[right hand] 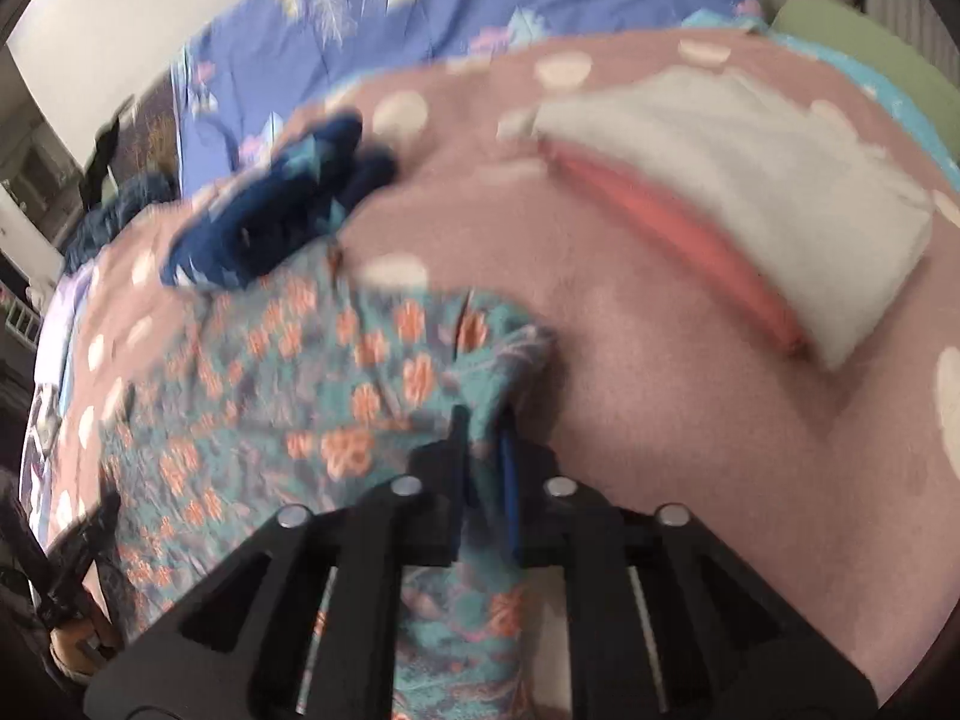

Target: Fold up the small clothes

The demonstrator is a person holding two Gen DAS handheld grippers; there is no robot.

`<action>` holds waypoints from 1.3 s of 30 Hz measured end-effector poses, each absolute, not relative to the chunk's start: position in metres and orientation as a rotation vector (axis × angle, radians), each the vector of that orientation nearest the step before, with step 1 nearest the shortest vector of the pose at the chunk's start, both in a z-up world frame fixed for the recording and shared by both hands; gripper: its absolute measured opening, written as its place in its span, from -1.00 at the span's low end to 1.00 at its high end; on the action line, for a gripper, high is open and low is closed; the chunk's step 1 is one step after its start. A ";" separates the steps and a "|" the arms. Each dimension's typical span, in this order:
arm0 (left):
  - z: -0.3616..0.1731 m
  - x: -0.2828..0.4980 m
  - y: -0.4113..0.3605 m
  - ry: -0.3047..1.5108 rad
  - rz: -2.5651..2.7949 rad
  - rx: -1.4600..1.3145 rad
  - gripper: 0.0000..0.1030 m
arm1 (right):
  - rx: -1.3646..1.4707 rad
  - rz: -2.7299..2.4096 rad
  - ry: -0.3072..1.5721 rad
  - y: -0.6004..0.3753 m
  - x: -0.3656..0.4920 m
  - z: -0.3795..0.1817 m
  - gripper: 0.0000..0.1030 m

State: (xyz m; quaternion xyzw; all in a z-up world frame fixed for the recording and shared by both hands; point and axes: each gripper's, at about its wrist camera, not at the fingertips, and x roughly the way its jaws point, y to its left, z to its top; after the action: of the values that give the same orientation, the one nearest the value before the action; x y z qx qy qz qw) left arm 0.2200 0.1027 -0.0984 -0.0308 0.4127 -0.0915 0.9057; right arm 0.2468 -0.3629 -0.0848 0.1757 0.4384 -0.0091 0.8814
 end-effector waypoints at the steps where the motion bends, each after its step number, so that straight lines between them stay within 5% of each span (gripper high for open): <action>1: -0.099 0.220 0.103 0.851 -0.190 -0.065 -0.87 | 0.398 -0.024 0.872 -0.365 0.244 -0.080 -0.91; 10: -0.098 0.219 0.102 0.847 -0.183 -0.054 -0.88 | 0.439 -0.031 0.798 -0.390 0.219 -0.075 -0.98; 12: -0.097 0.219 0.102 0.848 -0.191 -0.060 -0.88 | 0.367 0.025 0.810 -0.370 0.222 -0.068 -0.93; 14: -0.096 0.220 0.103 0.849 -0.197 -0.068 -0.88 | 0.300 0.033 0.852 -0.355 0.232 -0.068 -0.59; 16: -0.094 0.221 0.105 0.849 -0.202 -0.085 -0.88 | 0.291 0.027 0.895 -0.348 0.237 -0.070 -0.49; 18: -0.082 0.219 0.105 0.798 -0.215 -0.082 -0.95 | 0.247 -0.013 0.966 -0.341 0.246 -0.087 -0.69; 24: -0.048 0.208 0.102 0.688 -0.195 0.000 -0.94 | 0.239 -0.084 0.887 -0.344 0.227 -0.085 -0.71; 28: -0.081 0.219 0.111 0.828 -0.131 0.001 -0.71 | 0.261 0.045 0.818 -0.325 0.187 -0.067 -0.72; 34: -0.075 0.192 0.107 0.800 -0.220 -0.010 -0.39 | 0.055 0.026 0.936 -0.306 0.171 -0.113 -0.80; 39: -0.086 0.178 0.100 0.828 -0.198 0.072 -0.34 | 0.042 -0.063 0.933 -0.304 0.166 -0.108 -0.97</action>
State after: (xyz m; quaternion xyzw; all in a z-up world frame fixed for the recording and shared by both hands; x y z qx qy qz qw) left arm 0.1783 0.1000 -0.0862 0.0349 0.4017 -0.0958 0.9101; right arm 0.1657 -0.3035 -0.1078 0.0201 0.4495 -0.0302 0.8925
